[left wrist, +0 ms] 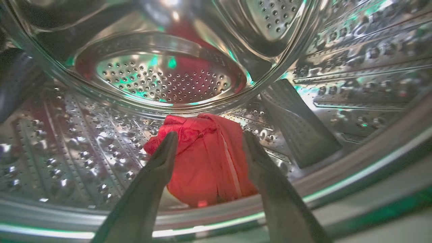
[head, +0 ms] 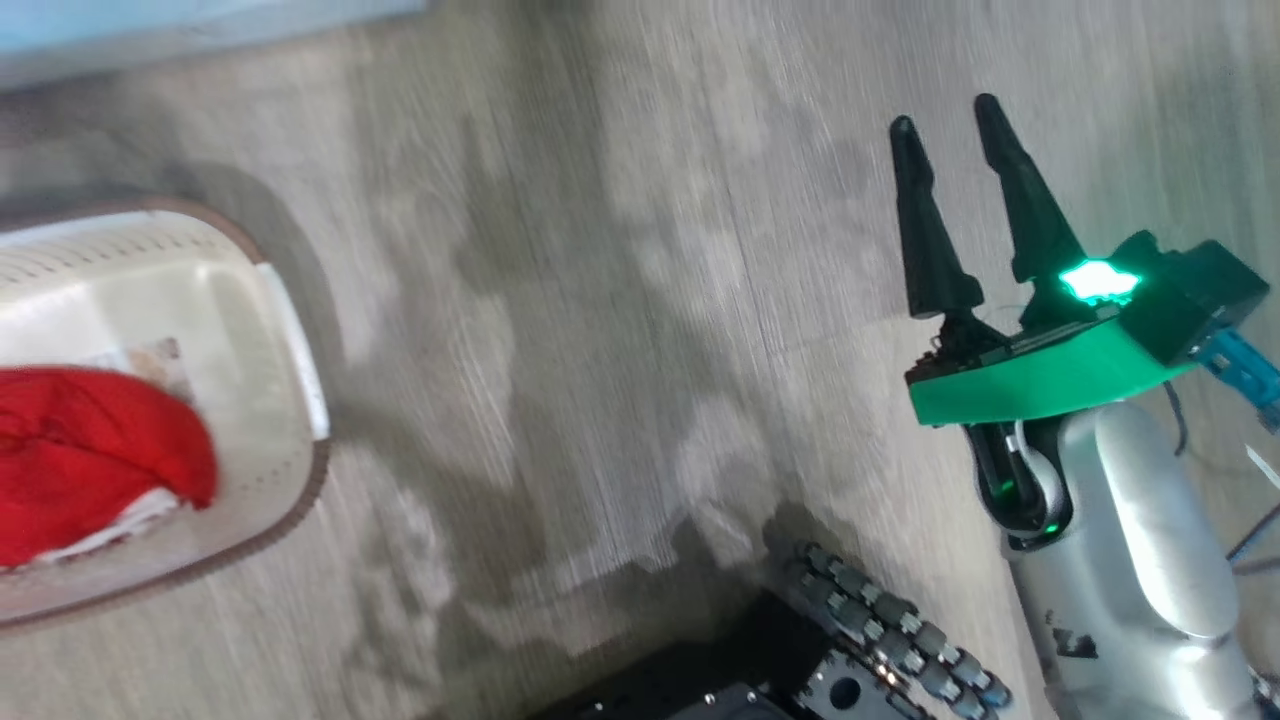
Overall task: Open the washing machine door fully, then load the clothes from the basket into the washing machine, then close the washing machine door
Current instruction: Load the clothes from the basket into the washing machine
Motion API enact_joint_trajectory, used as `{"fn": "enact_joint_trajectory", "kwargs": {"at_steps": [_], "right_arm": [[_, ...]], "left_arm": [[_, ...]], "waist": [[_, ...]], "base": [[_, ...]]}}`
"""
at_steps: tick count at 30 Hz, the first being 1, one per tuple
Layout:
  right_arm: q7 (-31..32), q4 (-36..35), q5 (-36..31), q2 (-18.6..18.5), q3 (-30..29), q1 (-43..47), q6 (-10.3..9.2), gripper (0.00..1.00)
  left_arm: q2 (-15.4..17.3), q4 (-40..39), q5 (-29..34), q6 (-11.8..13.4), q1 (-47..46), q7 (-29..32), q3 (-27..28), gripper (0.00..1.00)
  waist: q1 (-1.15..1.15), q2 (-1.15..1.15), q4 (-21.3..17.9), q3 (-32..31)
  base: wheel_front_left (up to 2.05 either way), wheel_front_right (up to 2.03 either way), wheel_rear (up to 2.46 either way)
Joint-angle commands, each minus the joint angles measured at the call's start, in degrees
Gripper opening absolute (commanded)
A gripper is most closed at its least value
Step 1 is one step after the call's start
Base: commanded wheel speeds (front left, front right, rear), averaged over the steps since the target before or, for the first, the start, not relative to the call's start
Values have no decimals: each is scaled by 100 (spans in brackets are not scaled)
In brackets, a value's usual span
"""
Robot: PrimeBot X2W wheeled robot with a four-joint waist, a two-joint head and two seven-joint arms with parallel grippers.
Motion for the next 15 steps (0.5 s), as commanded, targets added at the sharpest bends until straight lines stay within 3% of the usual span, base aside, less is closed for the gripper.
{"fn": "enact_joint_trajectory", "kwargs": {"at_steps": [1, 6, 15], "right_arm": [[-53, -125, -58, -15, 34, 201, 0, 100], [-53, -32, -309, -15, -160, 298, 0, 100], [-53, 102, -693, -15, -442, 641, 0, 100]], "left_arm": [[170, -165, -42, -28, 3, -52, 18, 100], [-130, -351, -327, -40, 795, -83, 128, 100], [-649, -1476, -752, -49, 2812, -86, 273, 100]], "waist": [[0, 0, 170, -272], [0, 0, 413, -799], [0, 0, 806, -1880]], "base": [[0, 0, 0], [0, 0, 0], [0, 0, 0]]}}
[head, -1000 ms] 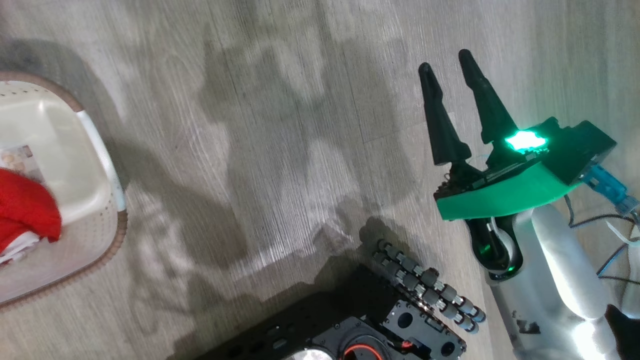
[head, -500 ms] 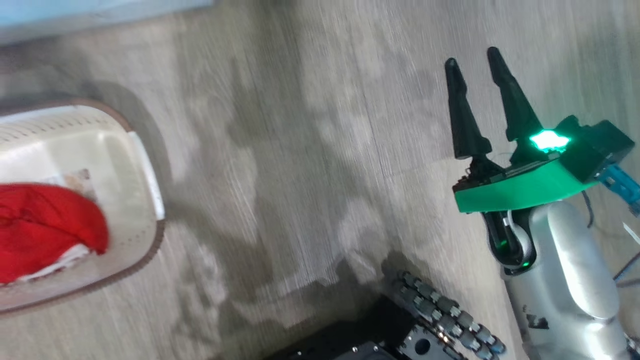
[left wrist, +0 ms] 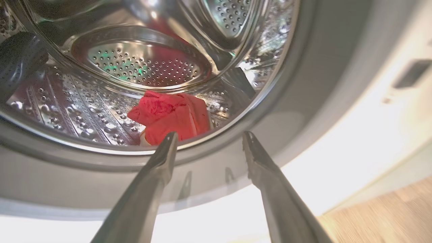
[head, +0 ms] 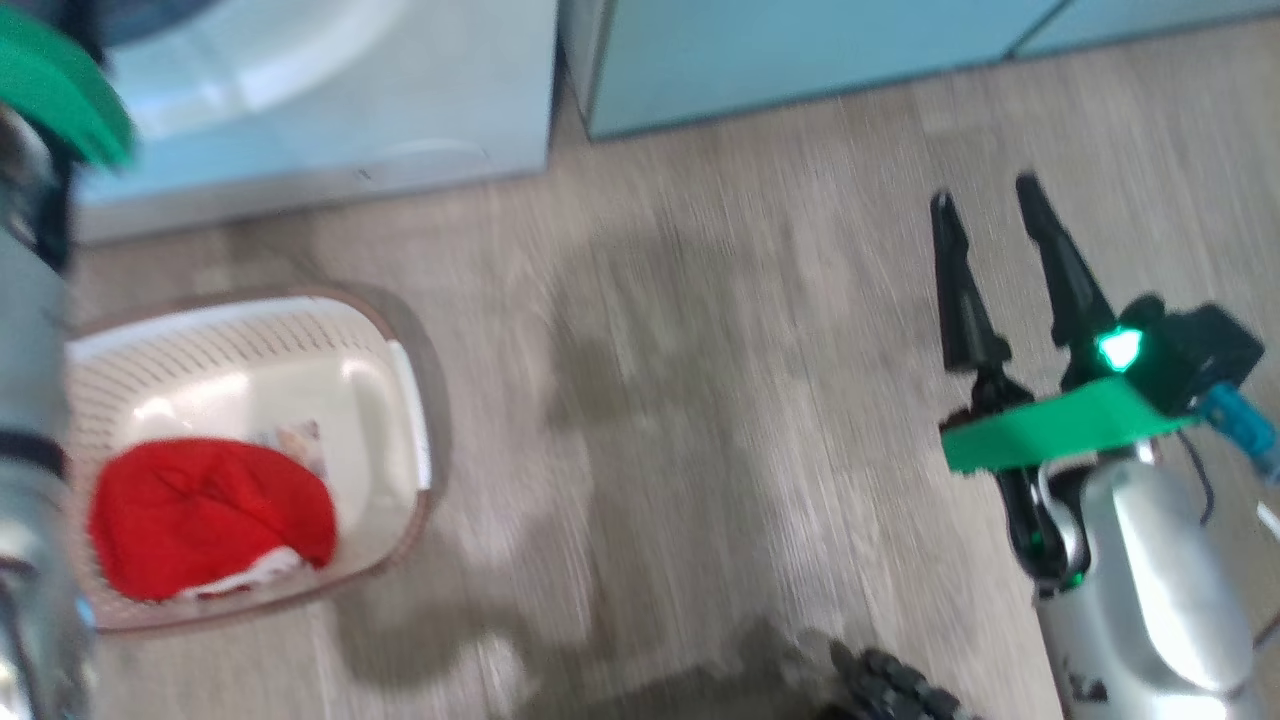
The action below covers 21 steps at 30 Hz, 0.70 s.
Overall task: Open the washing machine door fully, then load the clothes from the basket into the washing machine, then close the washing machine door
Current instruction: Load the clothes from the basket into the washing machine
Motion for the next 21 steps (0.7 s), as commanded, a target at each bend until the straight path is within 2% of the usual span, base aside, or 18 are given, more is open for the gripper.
{"fn": "enact_joint_trajectory", "kwargs": {"at_steps": [1, 9, 21], "right_arm": [[-53, -133, -67, -14, 67, 173, 0, 100], [-53, -53, -321, -14, -90, 602, 0, 100], [-53, -126, -317, -14, -55, 1046, 0, 100]], "left_arm": [[185, -321, -32, -4, 96, -53, 80, 100], [-286, -1682, -193, 10, 1966, -54, 166, 100], [-1000, -3525, 57, 302, 4282, -54, 405, 100]], "waist": [[0, -1, 281, -487], [0, -1, 630, -1333], [0, -1, 972, -2029]], "base": [[0, 0, 0], [0, 0, 0], [0, 0, 0]]}}
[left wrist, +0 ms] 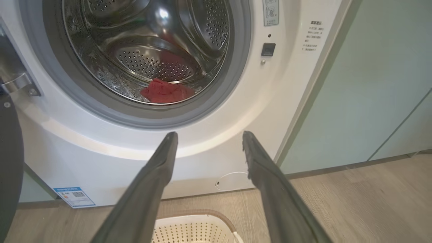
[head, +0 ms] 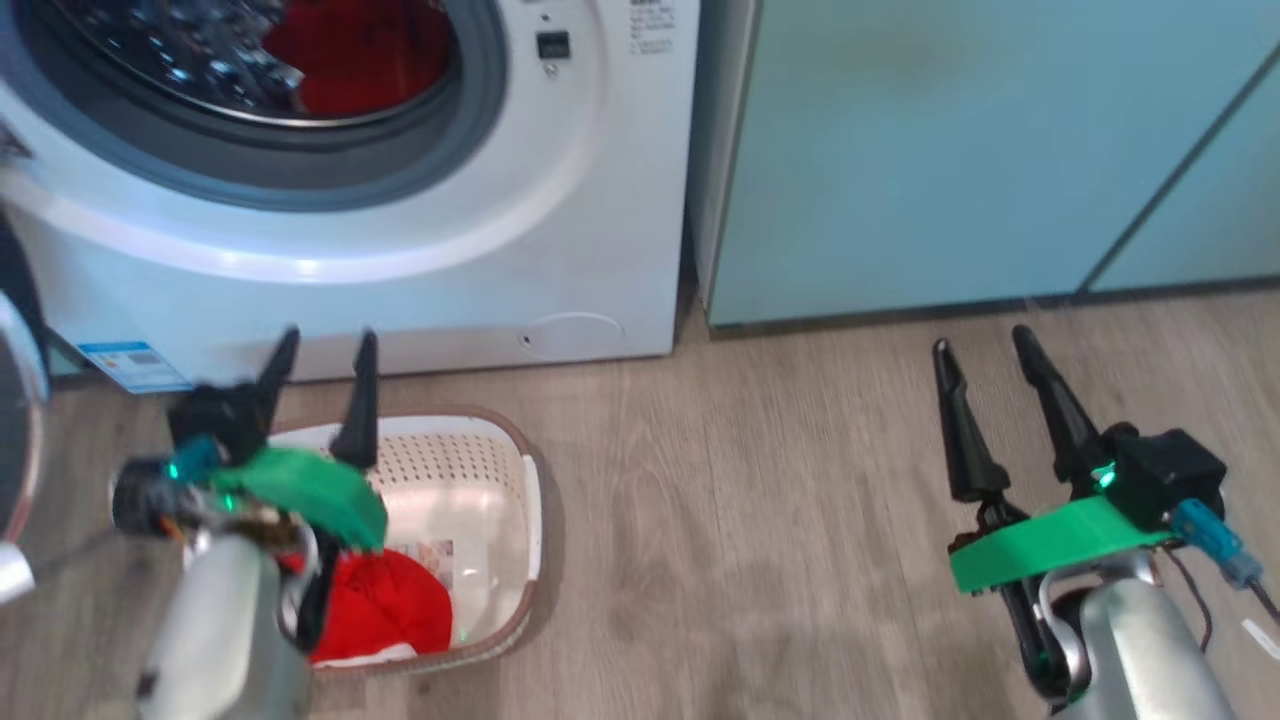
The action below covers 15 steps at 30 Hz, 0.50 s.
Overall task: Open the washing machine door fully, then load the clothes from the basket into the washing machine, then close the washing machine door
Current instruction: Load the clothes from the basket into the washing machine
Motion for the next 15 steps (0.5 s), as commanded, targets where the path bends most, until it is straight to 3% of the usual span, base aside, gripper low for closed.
{"fn": "enact_joint_trajectory", "kwargs": {"at_steps": [1, 15], "right_arm": [[-53, -238, 40, -14, 170, -6, 0, 100], [-53, -318, 81, -14, 175, 232, 0, 100]], "left_arm": [[46, -491, 171, 68, 106, -55, 207, 100], [-367, -2119, 404, 262, 1243, -55, 556, 100]], "waist": [[1, 0, 133, -188], [1, 0, 313, -359]], "base": [[0, 0, 0], [0, 0, 0]]}}
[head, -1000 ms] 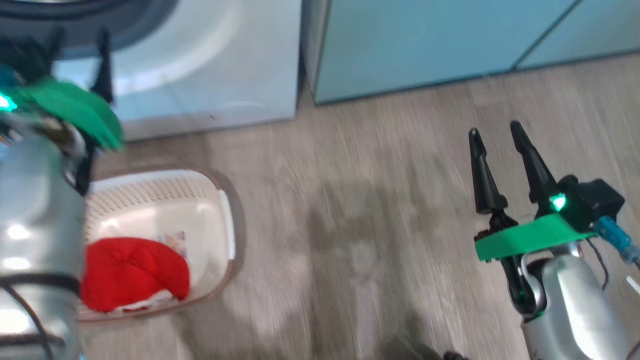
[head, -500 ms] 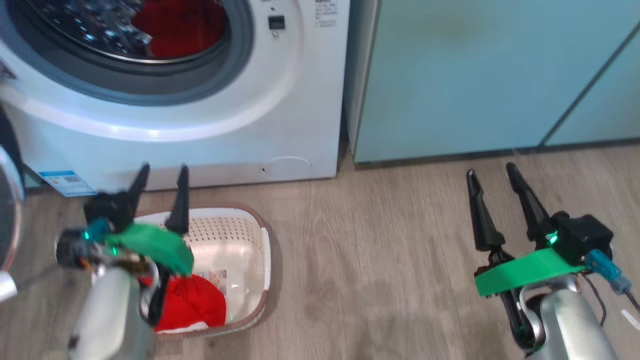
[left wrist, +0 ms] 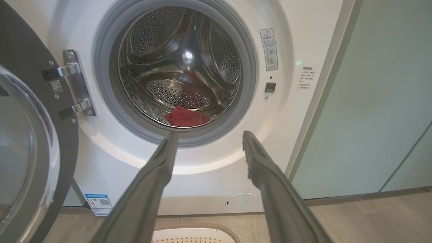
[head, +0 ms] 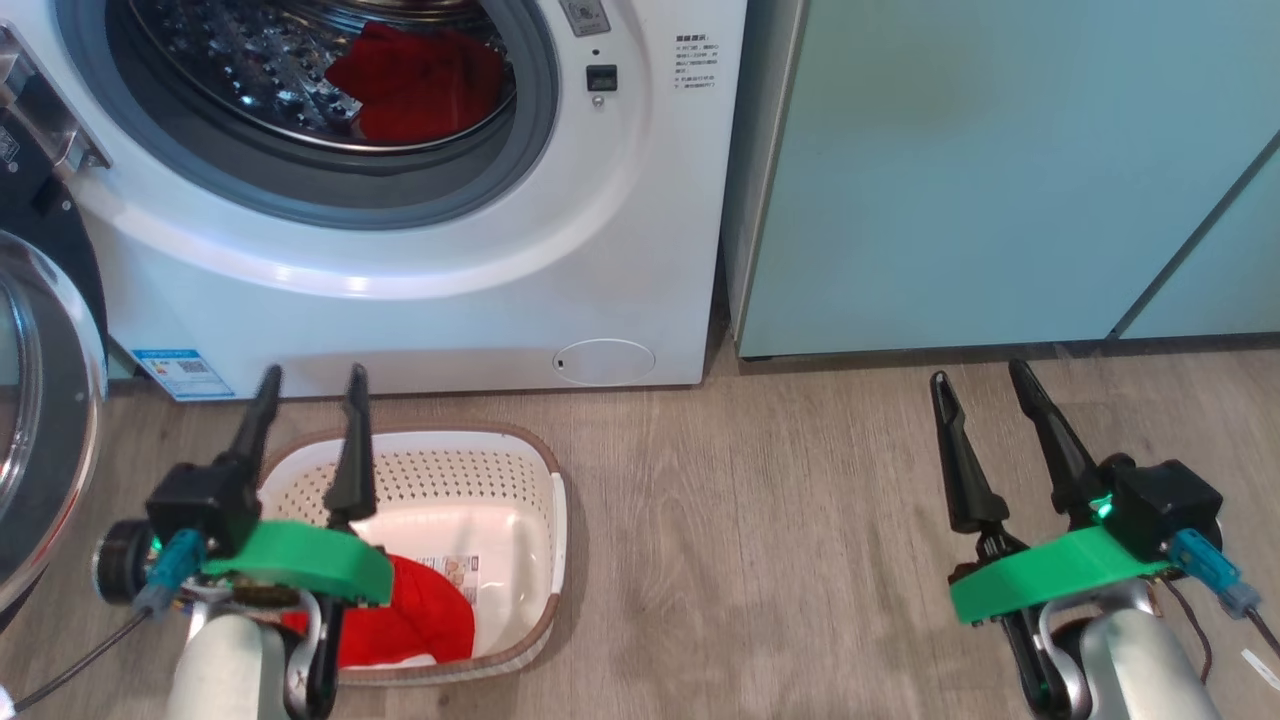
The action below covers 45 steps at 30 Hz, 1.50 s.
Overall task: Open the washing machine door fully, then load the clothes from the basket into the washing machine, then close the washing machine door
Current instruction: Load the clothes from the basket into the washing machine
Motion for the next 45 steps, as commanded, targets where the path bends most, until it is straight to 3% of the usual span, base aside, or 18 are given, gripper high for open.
{"fn": "enact_joint_trajectory", "kwargs": {"at_steps": [1, 45], "right_arm": [[-53, -220, 33, -15, 147, -109, 0, 100], [-53, -151, -1, -15, 261, -78, 0, 100]], "left_arm": [[26, -292, 42, 63, -150, -55, 224, 100], [6, -336, -24, 194, 119, -56, 44, 100]], "waist": [[1, 0, 2, 15], [1, 0, -22, 34]], "base": [[0, 0, 0], [0, 0, 0]]}}
